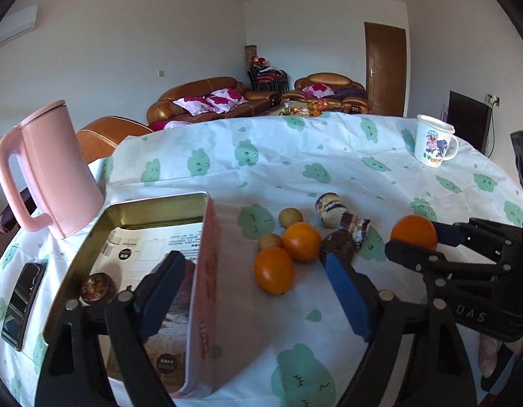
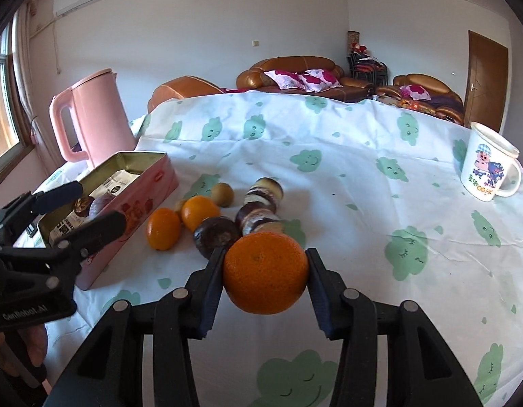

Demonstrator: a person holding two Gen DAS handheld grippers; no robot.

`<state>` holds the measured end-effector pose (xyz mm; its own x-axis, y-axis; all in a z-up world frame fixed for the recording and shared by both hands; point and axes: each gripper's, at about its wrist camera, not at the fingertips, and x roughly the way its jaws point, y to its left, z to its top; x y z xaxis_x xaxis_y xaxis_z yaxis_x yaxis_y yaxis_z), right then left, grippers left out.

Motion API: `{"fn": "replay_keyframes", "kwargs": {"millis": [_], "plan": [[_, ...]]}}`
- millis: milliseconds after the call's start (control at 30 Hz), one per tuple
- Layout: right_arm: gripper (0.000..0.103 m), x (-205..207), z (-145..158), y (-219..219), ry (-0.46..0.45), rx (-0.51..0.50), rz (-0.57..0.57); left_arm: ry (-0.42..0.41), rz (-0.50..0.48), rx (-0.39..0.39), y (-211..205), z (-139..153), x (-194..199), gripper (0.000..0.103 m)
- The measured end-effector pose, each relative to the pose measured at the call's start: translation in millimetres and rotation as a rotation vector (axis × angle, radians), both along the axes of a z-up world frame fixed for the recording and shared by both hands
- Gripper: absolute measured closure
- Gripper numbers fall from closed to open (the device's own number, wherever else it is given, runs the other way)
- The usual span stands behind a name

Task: Organize fruits
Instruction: 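Grasp a large orange with the right gripper while the left grasps another orange, then carry both oranges over the tin box with both grippers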

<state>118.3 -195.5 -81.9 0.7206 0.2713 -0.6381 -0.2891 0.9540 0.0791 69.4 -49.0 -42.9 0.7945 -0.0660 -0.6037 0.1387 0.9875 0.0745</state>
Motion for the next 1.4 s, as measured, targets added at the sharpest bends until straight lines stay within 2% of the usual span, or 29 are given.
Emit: {"fn": "replay_keyframes", "kwargs": {"millis": [67, 133, 267, 400, 467, 500, 533, 667, 967, 1400], "plan": [[0.055, 0.8, 1.4, -3.3, -0.006, 0.016, -0.002, 0.035, -0.023, -0.001, -9.7, -6.0, 7.9, 0.023], [0.055, -0.8, 3.4, -2.9, -0.018, 0.015, 0.002, 0.068, -0.011, 0.028, -15.8, -13.1, 16.4, 0.039], [0.055, -2.8, 5.4, -1.8, -0.036, 0.007, 0.012, 0.149, 0.037, 0.042, -12.5, -28.4, 34.8, 0.042], [0.054, -1.1, 3.8, -3.0, -0.025, 0.016, 0.019, 0.172, 0.029, 0.061, -17.9, -32.5, 43.5, 0.044], [0.054, 0.9, 2.4, -3.7, -0.014, 0.019, 0.019, 0.176, 0.035, 0.092, -22.5, -34.3, 45.1, 0.05], [0.054, 1.0, 2.0, -3.9, -0.011, 0.021, 0.019, 0.168, 0.037, 0.096, -22.7, -33.0, 43.7, 0.055], [0.054, 1.2, 1.9, -4.0, -0.011, 0.02, 0.017, 0.16, 0.029, 0.094, -22.4, -32.1, 43.1, 0.069], [0.054, -0.8, 2.6, -2.9, -0.019, 0.015, 0.015, 0.153, 0.021, 0.059, -17.3, -29.8, 40.9, 0.069], [0.054, -3.9, 4.7, -4.5, -0.039, 0.026, 0.017, 0.1, 0.0, -0.08, 0.5, -19.4, 30.1, 0.07], [0.054, -17.0, 13.9, -6.0, -0.127, 0.049, 0.042, -0.016, -0.009, -0.118, 4.1, -6.4, 12.0, 0.07]]}}
